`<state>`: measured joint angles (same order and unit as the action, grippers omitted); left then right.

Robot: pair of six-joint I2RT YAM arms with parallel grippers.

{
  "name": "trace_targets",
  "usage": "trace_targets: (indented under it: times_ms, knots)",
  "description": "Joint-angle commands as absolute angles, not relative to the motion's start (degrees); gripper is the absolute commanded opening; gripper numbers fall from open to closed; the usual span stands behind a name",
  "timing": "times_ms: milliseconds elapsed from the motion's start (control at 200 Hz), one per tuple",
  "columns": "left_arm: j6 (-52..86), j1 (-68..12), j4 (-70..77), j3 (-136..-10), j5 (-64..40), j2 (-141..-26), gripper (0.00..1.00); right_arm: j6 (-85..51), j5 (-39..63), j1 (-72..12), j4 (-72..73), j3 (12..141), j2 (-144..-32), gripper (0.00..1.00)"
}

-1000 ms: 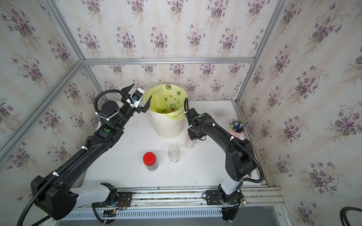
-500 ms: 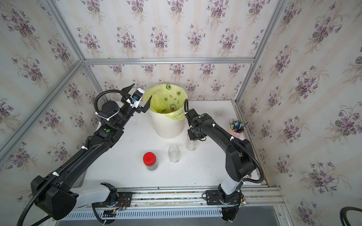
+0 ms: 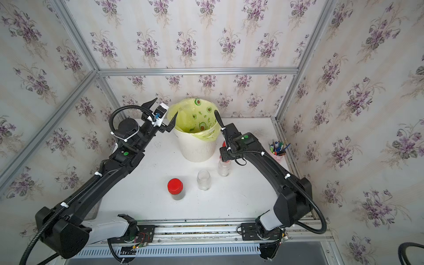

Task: Empty moldy tea leaves from jars
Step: Place the jar at the center of the board, then pick up the jar from the center of the board.

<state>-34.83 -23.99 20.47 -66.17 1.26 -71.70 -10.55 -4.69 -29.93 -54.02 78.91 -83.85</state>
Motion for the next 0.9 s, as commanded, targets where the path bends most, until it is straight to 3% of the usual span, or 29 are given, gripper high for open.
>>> trace_targets:
  times_ms: [0,225,275,575,894]
  knots:
    - [-33.3,-24.0,22.4,-66.5,1.8,-71.4,1.00,-11.4,-0.8,-30.0,-50.6,77.8,-79.7,0.72]
    - [-32.0,-23.9,22.3,-66.9,3.1,-70.8,0.99,-9.9,12.3,-30.4,-39.5,73.2,-68.8,0.80]
    - [-31.4,-23.8,22.2,-66.7,3.2,-70.7,1.00,-9.1,13.7,-34.1,-37.3,72.4,-67.1,0.80]
    - [-24.6,-20.9,22.4,-64.8,4.2,-69.0,1.00,-5.8,10.9,-50.6,-31.8,73.0,-68.5,0.80]
    - [-20.2,-18.3,22.2,-62.5,5.9,-67.6,0.99,-9.0,5.8,-60.3,-27.9,71.5,-75.7,0.79]
